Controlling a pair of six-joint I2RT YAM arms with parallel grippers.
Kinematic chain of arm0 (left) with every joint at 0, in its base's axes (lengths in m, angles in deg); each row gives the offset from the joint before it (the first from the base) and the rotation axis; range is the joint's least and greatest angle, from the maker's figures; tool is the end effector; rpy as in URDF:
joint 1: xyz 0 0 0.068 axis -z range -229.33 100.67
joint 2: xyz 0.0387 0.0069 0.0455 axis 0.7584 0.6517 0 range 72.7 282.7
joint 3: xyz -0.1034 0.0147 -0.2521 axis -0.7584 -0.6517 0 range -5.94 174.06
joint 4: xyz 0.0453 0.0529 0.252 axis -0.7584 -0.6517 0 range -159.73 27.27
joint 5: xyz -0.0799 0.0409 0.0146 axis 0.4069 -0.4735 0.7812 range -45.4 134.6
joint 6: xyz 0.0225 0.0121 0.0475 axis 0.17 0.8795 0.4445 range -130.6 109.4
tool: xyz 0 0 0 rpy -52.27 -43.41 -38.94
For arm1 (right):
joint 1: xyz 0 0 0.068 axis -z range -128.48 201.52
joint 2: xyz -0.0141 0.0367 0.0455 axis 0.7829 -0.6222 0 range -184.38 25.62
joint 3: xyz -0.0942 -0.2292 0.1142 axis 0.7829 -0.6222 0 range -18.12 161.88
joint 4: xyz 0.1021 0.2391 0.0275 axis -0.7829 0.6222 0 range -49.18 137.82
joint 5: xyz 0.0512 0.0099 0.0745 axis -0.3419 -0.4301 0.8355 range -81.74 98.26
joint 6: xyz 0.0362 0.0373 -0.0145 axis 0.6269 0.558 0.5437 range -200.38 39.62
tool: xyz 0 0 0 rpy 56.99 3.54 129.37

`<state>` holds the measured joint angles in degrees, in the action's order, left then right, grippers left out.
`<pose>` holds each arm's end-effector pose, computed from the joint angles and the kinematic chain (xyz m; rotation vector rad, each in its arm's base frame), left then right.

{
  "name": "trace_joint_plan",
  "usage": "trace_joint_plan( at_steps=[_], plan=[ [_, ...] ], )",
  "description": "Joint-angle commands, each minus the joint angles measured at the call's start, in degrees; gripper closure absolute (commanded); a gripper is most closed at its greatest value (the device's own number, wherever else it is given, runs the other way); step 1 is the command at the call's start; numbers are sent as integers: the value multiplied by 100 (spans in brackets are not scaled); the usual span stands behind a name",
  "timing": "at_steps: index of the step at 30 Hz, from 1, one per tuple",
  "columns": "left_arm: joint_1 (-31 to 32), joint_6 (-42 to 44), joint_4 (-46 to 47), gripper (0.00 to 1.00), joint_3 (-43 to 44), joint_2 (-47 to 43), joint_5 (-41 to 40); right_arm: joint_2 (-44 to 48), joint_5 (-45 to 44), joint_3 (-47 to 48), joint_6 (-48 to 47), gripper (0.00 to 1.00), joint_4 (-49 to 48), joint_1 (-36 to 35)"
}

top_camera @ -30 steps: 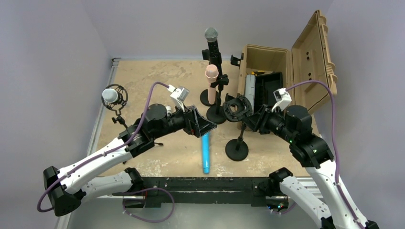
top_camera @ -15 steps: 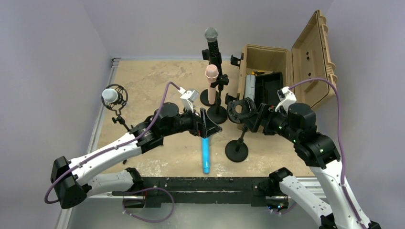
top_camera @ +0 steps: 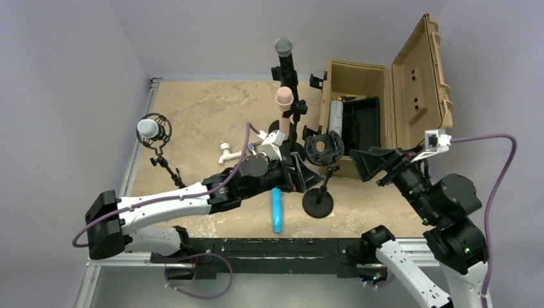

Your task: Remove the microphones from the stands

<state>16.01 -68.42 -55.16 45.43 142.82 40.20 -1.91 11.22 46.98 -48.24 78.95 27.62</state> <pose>0.1229 -0.2615 0.3186 0.0689 2.0211 -1.4238 0.0478 0.0231 0.4314 0.0758 1.6370 0.7998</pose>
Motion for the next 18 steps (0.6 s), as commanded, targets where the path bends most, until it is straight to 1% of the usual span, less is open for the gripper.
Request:
trace_joint_plan(
  at_steps=[1, 5, 9, 18],
  plan=[
    [182, -530, 632, 1, 281, 362, -1058, 25, -323, 207, -92, 16, -871, -15],
    [327, -584, 1193, 1, 274, 705, -1362, 63, -481, 407, -312, 15, -959, -10],
    [407, -470, 1277, 0, 429, 902, -1620, 86, -443, 484, -452, 15, -1041, -15],
    [453, -245, 1696, 0, 401, 905, -1536, 242, -398, 329, -461, 14, -1151, -16]
  ],
)
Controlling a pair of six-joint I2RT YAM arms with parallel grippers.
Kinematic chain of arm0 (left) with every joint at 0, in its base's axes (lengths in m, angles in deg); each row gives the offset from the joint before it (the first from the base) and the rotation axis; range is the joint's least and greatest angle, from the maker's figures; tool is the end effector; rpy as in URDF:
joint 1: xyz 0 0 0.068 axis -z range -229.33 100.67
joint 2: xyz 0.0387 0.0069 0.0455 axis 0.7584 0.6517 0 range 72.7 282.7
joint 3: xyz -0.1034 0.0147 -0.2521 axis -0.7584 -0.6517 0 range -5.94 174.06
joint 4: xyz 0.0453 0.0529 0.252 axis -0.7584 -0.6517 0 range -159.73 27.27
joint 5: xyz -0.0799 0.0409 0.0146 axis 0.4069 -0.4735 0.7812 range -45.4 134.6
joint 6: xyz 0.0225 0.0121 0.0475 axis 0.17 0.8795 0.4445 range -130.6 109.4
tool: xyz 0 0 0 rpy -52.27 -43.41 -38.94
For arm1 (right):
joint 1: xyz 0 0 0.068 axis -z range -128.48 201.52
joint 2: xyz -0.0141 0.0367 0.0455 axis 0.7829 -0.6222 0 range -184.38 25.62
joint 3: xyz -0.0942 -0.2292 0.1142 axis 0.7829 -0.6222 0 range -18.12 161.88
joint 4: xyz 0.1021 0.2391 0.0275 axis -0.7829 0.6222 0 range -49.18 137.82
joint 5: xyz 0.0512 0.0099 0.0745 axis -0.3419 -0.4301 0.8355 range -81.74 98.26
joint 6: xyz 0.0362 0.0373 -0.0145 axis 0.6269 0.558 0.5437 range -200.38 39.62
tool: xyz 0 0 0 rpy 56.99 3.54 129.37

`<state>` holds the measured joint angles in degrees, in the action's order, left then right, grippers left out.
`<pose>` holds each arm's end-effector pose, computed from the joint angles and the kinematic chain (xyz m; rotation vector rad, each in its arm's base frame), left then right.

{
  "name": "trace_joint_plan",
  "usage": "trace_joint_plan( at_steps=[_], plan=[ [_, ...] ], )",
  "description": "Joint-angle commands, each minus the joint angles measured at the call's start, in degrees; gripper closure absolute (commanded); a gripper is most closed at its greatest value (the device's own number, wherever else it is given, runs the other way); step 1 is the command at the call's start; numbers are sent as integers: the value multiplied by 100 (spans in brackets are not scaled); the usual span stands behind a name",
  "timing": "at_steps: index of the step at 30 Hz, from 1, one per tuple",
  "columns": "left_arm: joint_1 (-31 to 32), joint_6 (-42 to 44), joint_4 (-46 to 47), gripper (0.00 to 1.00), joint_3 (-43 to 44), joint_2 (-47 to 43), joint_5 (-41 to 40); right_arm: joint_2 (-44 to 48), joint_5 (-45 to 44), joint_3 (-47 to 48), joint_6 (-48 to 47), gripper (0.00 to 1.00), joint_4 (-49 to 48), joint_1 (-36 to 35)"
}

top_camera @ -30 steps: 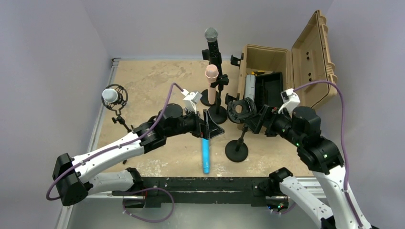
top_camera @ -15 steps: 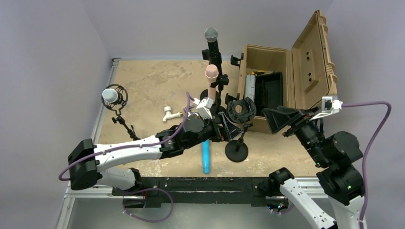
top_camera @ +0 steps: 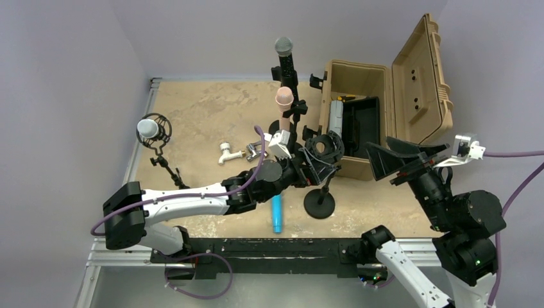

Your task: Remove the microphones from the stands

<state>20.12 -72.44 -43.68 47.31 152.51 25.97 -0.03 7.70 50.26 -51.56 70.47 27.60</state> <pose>0.1250 -0.3014 0.3034 -0.1462 1.9093 -1.3859 0.0258 0.0110 0.4629 0.0676 1.3821 0.7680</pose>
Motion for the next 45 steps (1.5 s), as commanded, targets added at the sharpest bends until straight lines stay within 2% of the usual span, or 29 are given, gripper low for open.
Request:
trace_joint_plan(
  at_steps=[1, 6, 17, 28, 37, 45],
  plan=[
    [42, 152, 506, 0, 256, -50, -121, 49, -37, -12, -137, 14, -323, -8],
    [42, 23, 157, 0, 408, 38, -285, 19, 3, -61, -131, 14, -415, -9],
    [59, 17, 364, 7, 263, 391, -194, 15, 16, -147, -88, 14, -467, -9],
    [268, -188, 195, 15, -362, 601, -392, 28, 39, -273, -36, 14, -589, -15],
    [271, -224, 130, 16, -563, 943, -372, 22, 46, -341, -17, 14, -696, -10],
    [292, -820, -45, 16, -596, 1233, -192, 28, 39, -276, -20, 14, -659, -9]
  ],
)
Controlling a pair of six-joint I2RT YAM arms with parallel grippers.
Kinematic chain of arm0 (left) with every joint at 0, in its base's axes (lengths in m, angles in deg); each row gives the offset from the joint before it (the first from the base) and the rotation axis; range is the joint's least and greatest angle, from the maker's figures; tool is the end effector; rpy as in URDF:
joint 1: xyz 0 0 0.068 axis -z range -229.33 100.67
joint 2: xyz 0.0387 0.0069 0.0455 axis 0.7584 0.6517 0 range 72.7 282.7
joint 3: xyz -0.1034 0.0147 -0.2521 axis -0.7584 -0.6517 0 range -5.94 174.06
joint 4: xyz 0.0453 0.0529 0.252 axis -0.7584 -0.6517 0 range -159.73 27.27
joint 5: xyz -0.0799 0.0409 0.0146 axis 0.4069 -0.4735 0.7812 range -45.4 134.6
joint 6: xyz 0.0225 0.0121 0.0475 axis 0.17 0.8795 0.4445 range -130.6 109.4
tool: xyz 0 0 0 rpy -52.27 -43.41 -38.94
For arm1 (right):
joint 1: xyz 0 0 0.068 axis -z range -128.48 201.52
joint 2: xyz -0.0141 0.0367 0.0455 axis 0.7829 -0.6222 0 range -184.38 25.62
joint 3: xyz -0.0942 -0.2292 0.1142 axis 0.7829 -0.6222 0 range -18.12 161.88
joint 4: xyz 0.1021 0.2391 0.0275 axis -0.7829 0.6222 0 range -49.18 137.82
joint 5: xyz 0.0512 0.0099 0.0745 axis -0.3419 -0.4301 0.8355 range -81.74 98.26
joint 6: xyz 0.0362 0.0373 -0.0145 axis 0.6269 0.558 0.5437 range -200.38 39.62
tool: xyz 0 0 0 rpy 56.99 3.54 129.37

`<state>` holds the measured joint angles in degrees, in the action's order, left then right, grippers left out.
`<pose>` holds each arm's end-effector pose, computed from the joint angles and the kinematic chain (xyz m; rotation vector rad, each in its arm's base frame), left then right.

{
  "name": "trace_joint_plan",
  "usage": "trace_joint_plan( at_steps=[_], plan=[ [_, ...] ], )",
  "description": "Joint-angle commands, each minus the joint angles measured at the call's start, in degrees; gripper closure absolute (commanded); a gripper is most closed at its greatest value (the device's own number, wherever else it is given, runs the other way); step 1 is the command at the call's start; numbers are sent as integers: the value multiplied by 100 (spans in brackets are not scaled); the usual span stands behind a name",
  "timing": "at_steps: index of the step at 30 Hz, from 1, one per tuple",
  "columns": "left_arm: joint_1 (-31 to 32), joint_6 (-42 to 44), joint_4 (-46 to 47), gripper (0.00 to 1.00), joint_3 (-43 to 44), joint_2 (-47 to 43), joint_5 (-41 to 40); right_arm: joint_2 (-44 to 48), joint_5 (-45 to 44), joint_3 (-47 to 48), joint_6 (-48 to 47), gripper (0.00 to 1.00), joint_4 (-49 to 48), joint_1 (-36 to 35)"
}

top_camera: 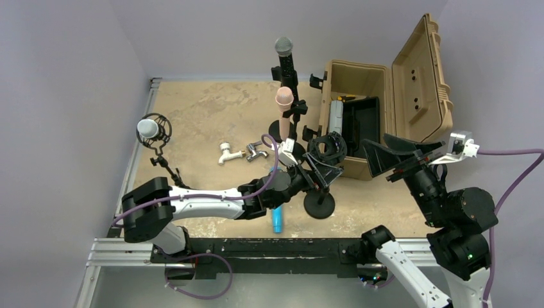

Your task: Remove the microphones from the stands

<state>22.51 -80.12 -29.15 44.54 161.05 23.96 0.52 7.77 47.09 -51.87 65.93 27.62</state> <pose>0.1208 -0.3284 0.2664 -0.2783 1.8784 -1.5266 0.0326 0.0140 0.4576 0.0617 1.3477 0.7715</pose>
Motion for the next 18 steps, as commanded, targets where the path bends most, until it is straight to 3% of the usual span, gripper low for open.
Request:
trace_joint_plan(
  at_steps=[1, 8, 18],
  plan=[
    [77, -126, -1588, 16, -341, 369, -40, -22, 30, 52, 15, 14, -193, -11],
    [199, -666, -2194, 17, -409, 482, -65, -4, 34, 20, 24, 14, -223, -10],
    [202, -1052, -2283, 20, -587, 627, -4, 25, 32, -13, 57, 14, -243, -16]
  ],
)
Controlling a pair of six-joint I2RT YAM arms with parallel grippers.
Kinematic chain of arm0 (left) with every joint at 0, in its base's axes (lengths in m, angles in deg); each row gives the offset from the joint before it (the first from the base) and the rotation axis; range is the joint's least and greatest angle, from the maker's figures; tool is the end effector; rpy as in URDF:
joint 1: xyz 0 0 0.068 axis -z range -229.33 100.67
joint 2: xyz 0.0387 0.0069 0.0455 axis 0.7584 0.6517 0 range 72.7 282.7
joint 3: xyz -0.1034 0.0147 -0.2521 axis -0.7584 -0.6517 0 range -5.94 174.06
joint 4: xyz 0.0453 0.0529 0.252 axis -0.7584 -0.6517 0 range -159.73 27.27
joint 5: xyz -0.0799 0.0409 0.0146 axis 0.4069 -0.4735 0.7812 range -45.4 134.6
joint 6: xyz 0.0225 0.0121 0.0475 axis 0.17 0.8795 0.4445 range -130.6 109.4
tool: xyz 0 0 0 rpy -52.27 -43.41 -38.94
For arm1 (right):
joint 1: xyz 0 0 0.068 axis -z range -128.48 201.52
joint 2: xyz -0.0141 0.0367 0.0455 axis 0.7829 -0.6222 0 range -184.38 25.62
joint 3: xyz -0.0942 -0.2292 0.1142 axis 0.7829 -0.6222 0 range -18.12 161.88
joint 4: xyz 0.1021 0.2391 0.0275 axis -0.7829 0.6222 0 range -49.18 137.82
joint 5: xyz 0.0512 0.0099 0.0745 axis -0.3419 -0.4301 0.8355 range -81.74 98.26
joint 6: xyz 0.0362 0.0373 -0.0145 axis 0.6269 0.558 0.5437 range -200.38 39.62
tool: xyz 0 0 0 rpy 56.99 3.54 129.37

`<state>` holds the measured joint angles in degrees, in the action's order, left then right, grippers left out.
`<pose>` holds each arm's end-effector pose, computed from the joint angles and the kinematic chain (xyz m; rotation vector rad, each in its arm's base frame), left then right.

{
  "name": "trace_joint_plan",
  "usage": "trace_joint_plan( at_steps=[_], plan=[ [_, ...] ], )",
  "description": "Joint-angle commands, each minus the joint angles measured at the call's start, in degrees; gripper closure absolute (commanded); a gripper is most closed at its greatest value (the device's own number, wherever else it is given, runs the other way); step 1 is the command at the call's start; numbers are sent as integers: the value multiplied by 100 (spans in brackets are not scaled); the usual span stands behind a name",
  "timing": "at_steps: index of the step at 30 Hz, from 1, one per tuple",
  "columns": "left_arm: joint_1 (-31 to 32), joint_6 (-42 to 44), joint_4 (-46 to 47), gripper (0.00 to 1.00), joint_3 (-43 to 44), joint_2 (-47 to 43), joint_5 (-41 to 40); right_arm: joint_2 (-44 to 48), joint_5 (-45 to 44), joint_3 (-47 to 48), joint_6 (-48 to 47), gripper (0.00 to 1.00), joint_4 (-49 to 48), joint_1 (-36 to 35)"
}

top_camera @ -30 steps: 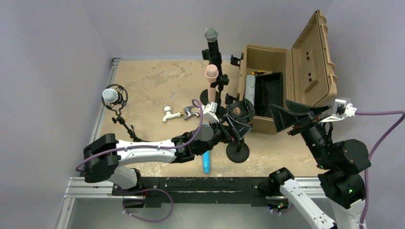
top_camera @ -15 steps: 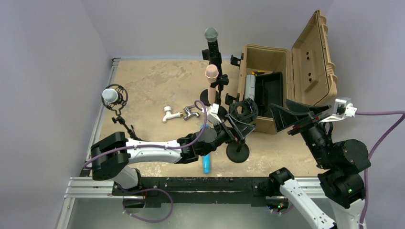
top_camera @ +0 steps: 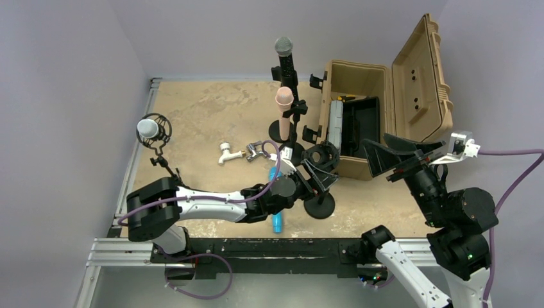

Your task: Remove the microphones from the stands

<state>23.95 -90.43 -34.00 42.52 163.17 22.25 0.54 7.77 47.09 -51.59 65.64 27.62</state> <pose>0.1131 -0.3299 0.2336 -0.4377 2.0312 -1.4860 0.0324 0.0139 0.4581 0.0648 1.3425 0.7768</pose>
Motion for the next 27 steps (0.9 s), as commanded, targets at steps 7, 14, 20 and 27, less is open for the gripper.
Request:
trace_joint_plan(
  at_steps=[7, 14, 20, 27],
  plan=[
    [168, 460, -2652, 17, 7, 199, -262, 62, 34, -25, 74, 14, -205, -16],
    [232, 1636, -3262, 15, 515, 34, -896, 72, 34, -105, 144, 14, -295, -14],
    [203, 1755, -2668, 14, 274, 29, -601, 64, 33, -120, 152, 14, -313, -12],
    [275, 2347, -1161, 9, -234, -765, -315, 85, 33, -158, 172, 14, -315, -12]
  ],
)
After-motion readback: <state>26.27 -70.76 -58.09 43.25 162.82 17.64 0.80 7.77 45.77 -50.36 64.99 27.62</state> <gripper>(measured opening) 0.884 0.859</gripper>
